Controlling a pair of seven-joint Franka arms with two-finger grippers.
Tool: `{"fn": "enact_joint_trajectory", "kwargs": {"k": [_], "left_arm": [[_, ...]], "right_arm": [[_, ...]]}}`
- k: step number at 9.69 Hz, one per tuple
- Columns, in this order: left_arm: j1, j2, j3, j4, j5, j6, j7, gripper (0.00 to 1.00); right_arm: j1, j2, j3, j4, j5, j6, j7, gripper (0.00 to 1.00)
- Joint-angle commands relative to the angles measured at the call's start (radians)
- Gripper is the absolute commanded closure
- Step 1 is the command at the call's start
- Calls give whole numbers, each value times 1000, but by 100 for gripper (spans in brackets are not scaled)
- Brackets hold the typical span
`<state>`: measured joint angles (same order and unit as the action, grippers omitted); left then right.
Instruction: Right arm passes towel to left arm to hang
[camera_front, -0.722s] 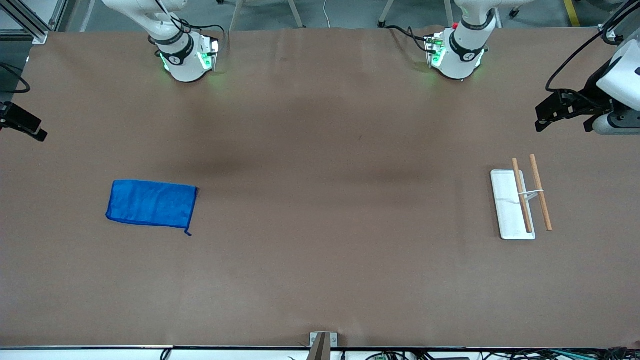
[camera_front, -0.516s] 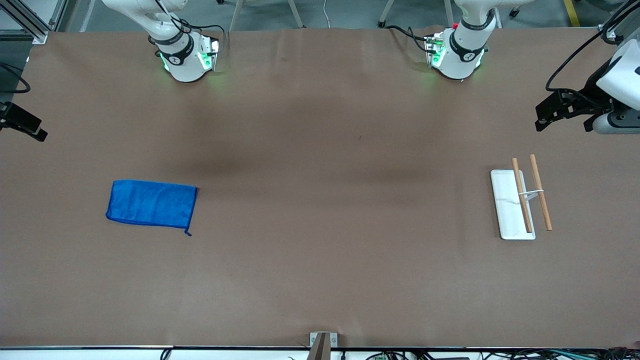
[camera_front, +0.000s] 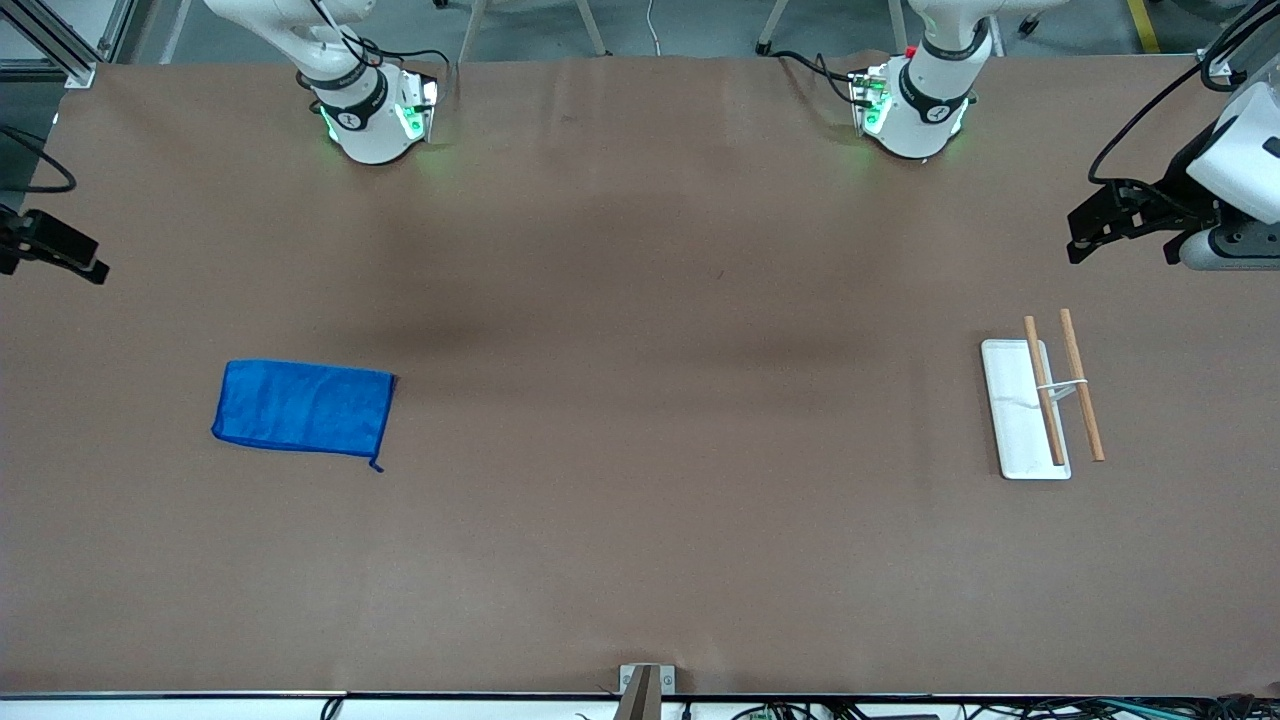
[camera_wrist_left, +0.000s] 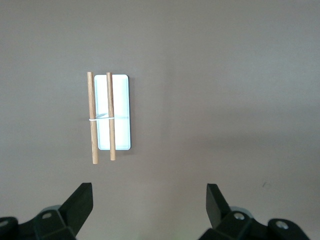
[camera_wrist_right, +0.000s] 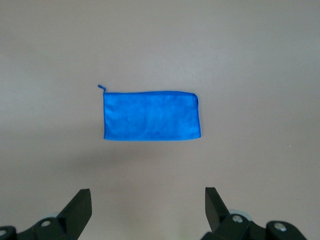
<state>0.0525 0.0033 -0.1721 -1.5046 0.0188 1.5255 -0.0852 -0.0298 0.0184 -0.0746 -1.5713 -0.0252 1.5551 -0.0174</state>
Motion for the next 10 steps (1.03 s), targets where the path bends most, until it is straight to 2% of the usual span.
{"fn": "enact_joint_trajectory", "kwargs": {"k": [1, 4, 8, 10], "left_arm": [[1, 1, -6, -39, 20, 8, -13, 0], [1, 3, -6, -39, 20, 8, -13, 0], [0, 7, -6, -39, 20, 10, -13, 0], [0, 10, -6, -37, 20, 10, -14, 0]], "right_arm": [[-12, 35, -4, -138, 10, 115, -58, 0], [-19, 125, -4, -395, 10, 511, -153, 0], [-22, 355, -4, -560, 13, 989, -204, 0], [-27, 402, -4, -576, 19, 1057, -200, 0]]}}
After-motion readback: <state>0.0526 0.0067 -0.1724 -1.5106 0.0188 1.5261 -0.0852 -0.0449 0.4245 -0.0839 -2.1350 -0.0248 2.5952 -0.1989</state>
